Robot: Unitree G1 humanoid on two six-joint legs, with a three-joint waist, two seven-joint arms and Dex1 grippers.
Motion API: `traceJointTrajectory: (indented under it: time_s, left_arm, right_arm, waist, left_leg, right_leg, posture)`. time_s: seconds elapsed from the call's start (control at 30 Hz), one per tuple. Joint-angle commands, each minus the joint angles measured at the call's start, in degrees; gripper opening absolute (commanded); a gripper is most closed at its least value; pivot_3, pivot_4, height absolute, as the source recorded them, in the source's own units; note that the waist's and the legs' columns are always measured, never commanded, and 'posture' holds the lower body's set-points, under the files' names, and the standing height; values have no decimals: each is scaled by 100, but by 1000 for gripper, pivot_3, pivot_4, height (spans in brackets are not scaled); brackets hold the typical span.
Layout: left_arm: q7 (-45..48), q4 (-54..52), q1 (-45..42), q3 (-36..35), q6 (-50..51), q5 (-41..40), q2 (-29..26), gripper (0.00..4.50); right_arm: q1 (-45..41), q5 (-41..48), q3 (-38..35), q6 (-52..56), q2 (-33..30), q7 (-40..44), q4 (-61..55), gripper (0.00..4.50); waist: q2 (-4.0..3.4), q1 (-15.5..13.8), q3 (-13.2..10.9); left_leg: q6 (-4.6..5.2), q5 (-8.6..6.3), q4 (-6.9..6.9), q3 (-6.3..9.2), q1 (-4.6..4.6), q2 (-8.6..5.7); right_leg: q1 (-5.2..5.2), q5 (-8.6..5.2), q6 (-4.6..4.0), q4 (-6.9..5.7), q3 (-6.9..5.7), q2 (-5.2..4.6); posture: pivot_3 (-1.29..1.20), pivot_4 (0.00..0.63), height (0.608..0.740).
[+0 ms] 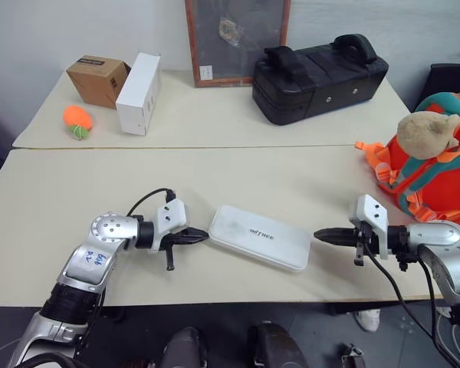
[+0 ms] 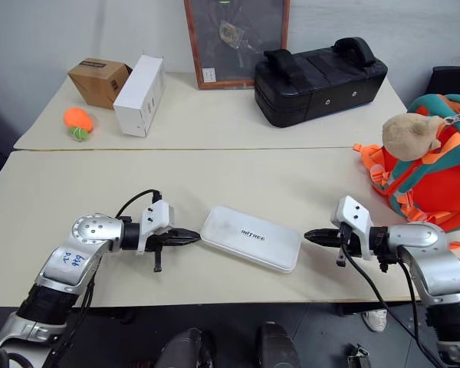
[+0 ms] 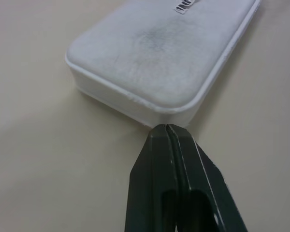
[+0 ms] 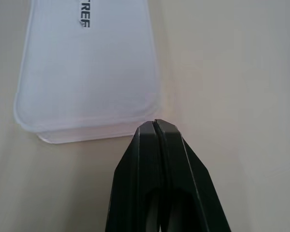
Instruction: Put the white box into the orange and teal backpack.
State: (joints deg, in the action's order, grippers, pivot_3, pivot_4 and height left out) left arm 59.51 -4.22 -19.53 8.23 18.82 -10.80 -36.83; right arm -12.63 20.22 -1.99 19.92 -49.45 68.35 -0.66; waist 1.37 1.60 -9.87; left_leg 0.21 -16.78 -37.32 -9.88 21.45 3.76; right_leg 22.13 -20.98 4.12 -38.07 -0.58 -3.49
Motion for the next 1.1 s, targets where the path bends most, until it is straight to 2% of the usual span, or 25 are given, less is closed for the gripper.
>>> traceJointTrajectory:
  time_s: [0.03, 0.23, 0.43, 0.83, 1.0, 1.1]
  left_arm:
    - [-64, 59, -127, -121, -191, 68, -108, 17]
    - [40, 728, -662, -195, -398, 81, -200, 17]
    - [96, 978, -1062, 163, -453, 147, 180, 17]
    - [198, -104, -348, 172, 26, -58, 59, 17]
    - [-8, -205, -139, -53, 295, -136, -67, 17]
    - [-256, 49, -138, -386, 865, -324, -81, 17]
  right_arm:
    - [-12, 38, -96, -65, -330, 351, 3, 0]
    - [254, 132, -18, 35, -328, 453, -312, 0]
    - [289, 50, 90, -2, -66, 200, -391, 0]
    - [-475, -185, 156, -224, 89, 49, 336, 0]
    - [-559, -320, 139, -459, -63, 211, 572, 0]
    - [-534, -356, 76, -593, -182, 373, 685, 0]
  waist:
    - [-3, -9, -2]
    - [-3, -3, -2]
    - [-3, 1, -2]
    - [-3, 7, -2]
    - [-3, 5, -2]
    - [-3, 5, -2]
  left_leg:
    - [0, 0, 0, 0, 1, -1]
    - [1, -1, 0, 2, 1, 0]
    - [2, -1, -2, -1, 1, -2]
    - [-2, 1, -5, -5, 2, 1]
    - [-2, 1, -1, -3, 2, 0]
    - [-2, 1, 0, -3, 2, 0]
  right_leg:
    - [1, 0, 0, 0, 0, -1]
    - [-1, 0, 0, 4, -3, -1]
    - [-2, 1, 1, 4, -2, -1]
    - [6, 0, 1, -4, 4, 2]
    - [6, 0, 1, -2, 3, 1]
    - [6, 0, 1, -1, 3, 1]
  posture:
    - [0, 150, 740]
    - [0, 150, 740]
    - [0, 150, 740]
    - [0, 150, 740]
    - [0, 150, 740]
    - [0, 150, 740]
